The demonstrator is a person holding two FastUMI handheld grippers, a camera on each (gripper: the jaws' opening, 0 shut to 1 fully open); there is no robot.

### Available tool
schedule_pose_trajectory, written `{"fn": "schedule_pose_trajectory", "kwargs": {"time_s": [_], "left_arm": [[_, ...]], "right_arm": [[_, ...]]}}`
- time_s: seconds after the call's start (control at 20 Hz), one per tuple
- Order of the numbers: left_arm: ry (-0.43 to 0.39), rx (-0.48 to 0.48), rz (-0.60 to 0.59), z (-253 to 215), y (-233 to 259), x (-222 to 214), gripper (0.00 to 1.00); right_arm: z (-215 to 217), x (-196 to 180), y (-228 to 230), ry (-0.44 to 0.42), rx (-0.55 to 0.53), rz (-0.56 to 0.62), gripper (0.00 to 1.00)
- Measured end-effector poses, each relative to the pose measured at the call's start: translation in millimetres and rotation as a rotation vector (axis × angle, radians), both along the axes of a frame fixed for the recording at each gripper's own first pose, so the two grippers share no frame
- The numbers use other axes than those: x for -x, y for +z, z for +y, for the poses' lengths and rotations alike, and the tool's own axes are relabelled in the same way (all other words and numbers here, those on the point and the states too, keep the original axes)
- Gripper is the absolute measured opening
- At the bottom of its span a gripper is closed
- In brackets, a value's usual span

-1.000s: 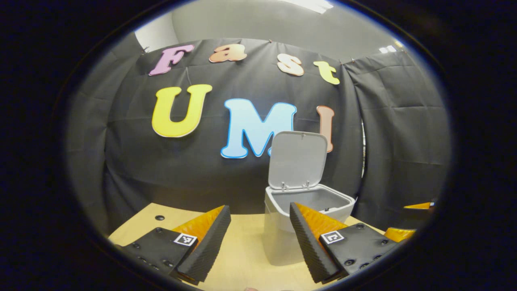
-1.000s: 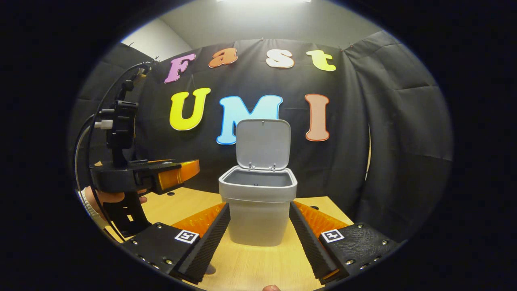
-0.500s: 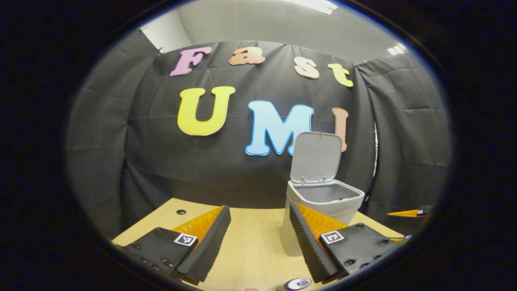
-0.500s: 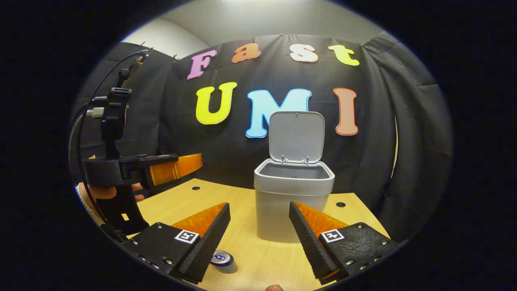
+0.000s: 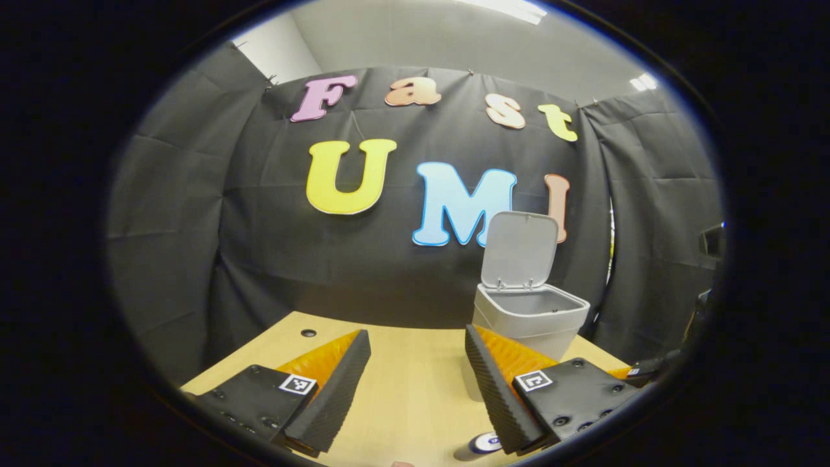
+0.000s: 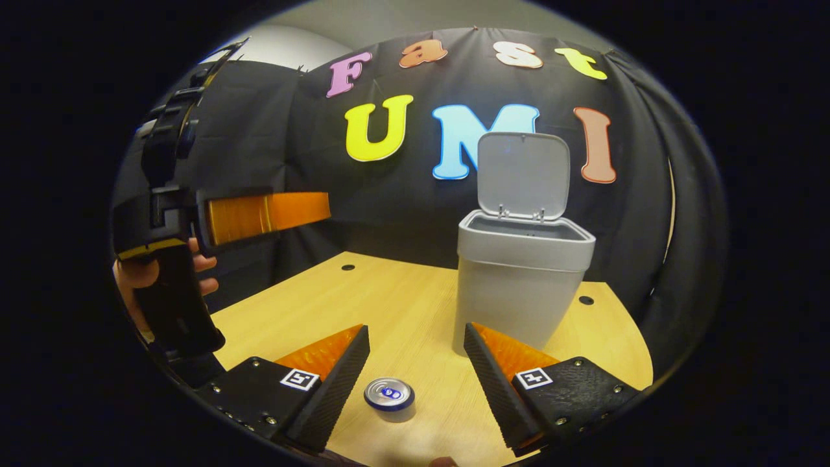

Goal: Press the lid of the desktop garbage bin to open it, pick up the crumpled paper on the desktop and throw it into the bin, then pick up the pop can on the desktop and drop it into the bin, and finally close the garbage bin lid.

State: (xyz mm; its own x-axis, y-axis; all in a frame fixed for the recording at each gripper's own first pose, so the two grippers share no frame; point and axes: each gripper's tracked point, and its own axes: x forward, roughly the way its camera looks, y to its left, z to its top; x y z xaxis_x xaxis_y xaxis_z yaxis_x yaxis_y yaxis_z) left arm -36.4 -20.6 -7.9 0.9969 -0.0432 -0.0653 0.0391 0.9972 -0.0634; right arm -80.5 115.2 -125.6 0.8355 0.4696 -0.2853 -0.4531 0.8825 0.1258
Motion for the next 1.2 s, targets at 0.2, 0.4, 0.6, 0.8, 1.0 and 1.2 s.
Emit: {"fn": "schedule_pose_trajectory", "kwargs": {"time_s": [0.2, 0.4, 0.6, 0.8, 1.0, 1.2], "left_arm": [[0.018, 0.008, 0.008, 7.5, -2.9, 10.1, 0.96], [0.036, 0.015, 0.016, 14.1, -5.1, 19.5, 0.96], [0.054, 0.008, 0.017, 13.4, -9.0, 15.4, 0.95], [0.065, 0.007, 0.022, 15.7, -8.8, 17.8, 0.96], [0.071, 0.003, 0.029, 13.3, -11.5, 14.6, 0.96], [0.073, 0.003, 0.031, 13.2, -11.0, 12.4, 0.96]], "right_arm": [[13.0, 3.8, -18.0, 0.045, 0.028, 0.057, 0.94], [25.0, 5.7, -37.1, 0.085, 0.053, 0.112, 0.95], [34.9, 8.3, -59.4, 0.114, 0.078, 0.180, 0.95], [39.0, 7.7, -87.1, 0.129, 0.117, 0.256, 0.95], [39.6, 11.6, -112.6, 0.135, 0.154, 0.329, 0.95], [38.6, 13.8, -130.2, 0.139, 0.180, 0.366, 0.95]]}}
